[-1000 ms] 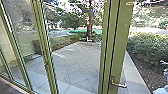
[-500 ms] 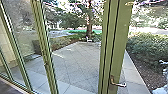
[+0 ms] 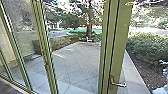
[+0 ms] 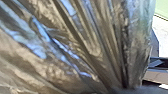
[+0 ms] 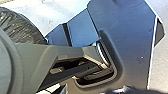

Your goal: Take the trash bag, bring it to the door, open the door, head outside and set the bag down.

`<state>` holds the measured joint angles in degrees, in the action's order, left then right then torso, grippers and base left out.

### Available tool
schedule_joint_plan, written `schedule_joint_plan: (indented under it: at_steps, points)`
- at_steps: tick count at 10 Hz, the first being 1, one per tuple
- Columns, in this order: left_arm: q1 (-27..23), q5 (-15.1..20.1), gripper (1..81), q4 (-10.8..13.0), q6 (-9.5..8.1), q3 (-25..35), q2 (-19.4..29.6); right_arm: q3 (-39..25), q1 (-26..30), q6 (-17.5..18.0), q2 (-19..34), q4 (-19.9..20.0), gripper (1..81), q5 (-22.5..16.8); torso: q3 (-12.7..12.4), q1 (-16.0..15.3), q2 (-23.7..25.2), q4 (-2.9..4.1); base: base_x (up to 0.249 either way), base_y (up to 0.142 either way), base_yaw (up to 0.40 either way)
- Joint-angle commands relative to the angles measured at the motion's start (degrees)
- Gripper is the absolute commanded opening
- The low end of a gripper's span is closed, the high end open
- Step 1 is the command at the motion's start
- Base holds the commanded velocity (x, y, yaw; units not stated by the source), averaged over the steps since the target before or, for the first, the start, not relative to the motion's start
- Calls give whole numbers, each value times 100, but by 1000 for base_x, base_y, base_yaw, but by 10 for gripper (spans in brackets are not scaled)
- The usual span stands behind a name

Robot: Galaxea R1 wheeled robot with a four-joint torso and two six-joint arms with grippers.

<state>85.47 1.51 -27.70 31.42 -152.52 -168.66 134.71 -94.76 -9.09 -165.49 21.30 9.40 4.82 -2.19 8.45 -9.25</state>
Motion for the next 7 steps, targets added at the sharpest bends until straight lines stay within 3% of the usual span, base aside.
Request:
schedule_joint_plan:
  at_steps: [1, 4, 7]
  points:
    - [-254, 376, 10, -43, 14, 125, 86, -938, 119, -13, 707, -20, 811, -342, 0, 0, 0, 0, 0, 0, 0]
    - [-245, 605, 10, -113, 5, 187, 174, -1844, 101, 4, 1428, -29, 811, -307, 0, 0, 0, 0, 0, 0, 0]
    - [-245, 640, 10, -175, 14, 196, 139, -3259, 163, -31, 2325, -108, 811, -70, 0, 0, 0, 0, 0, 0, 0]
